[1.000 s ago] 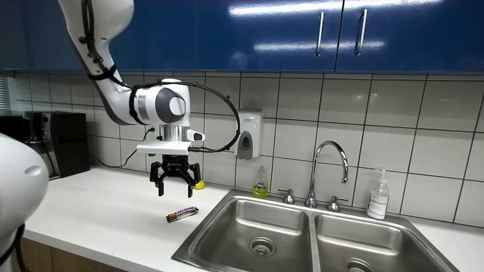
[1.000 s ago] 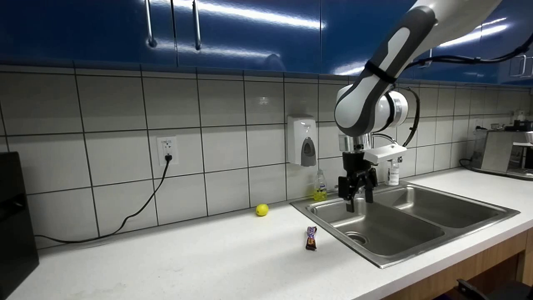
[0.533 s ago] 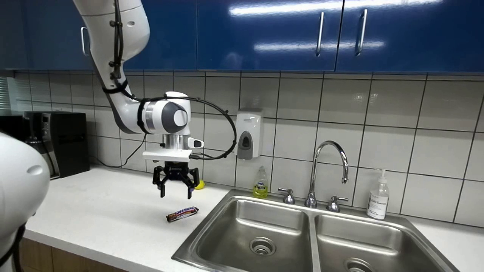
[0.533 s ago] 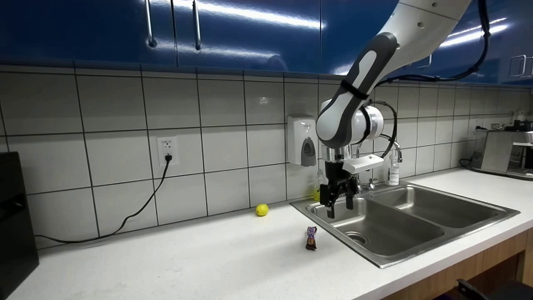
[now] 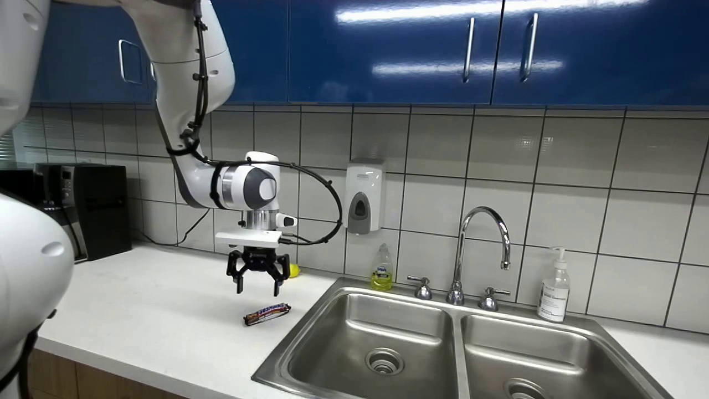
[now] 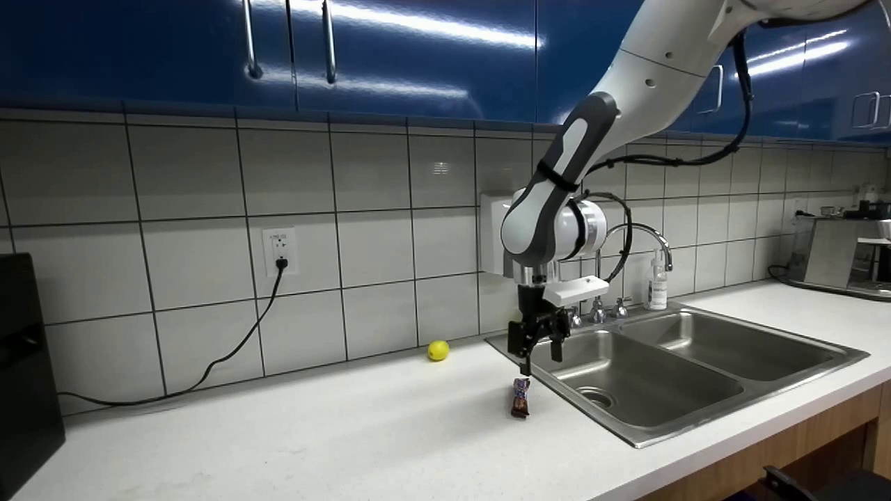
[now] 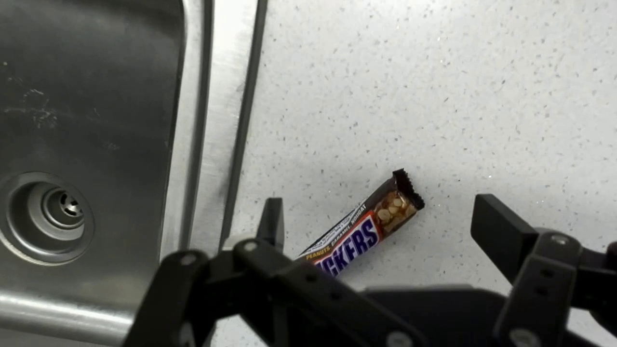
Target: Place the snickers bar inside the sink
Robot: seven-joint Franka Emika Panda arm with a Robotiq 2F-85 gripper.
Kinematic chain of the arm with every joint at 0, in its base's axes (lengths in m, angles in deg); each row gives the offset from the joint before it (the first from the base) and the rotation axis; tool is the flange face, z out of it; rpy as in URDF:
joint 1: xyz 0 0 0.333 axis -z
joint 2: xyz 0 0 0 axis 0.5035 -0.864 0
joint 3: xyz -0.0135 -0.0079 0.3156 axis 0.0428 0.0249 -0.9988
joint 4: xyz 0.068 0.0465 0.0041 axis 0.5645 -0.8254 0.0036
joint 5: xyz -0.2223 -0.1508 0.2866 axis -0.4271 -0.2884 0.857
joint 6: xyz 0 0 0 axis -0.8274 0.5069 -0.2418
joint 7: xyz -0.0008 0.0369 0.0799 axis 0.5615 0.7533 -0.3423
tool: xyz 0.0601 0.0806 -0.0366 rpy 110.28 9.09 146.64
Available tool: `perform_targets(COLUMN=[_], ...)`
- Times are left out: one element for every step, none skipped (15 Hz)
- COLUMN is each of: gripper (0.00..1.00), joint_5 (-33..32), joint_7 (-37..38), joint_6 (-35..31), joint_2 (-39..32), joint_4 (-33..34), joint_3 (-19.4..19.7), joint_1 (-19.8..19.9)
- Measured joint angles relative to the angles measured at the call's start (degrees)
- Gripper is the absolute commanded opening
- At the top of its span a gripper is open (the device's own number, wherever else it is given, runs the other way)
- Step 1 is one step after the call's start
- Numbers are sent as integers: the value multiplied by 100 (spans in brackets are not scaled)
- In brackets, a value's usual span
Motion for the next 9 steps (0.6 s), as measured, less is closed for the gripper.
perform_targets(gripper=[100,100,100,100,100,100,100,100,100], joint_5=[0,0,0,0,0,-1,-1,-1,-1], joint_7=[5,8,11,16,25,26,26,26,26], joint_6=[-13,-22,-28,-28,-28,-28,-28,-28,-28], joint_2=[-116,-225,-323,-417,-507,-555,-571,-572,-572], joint_4=[97,193,282,369,462,497,494,490,490], joint_3=[-3,-4,-5,-6,-6,-6,-6,-6,-6], joint_1=[-1,-1,-1,-2,-2,-2,-2,-2,-2])
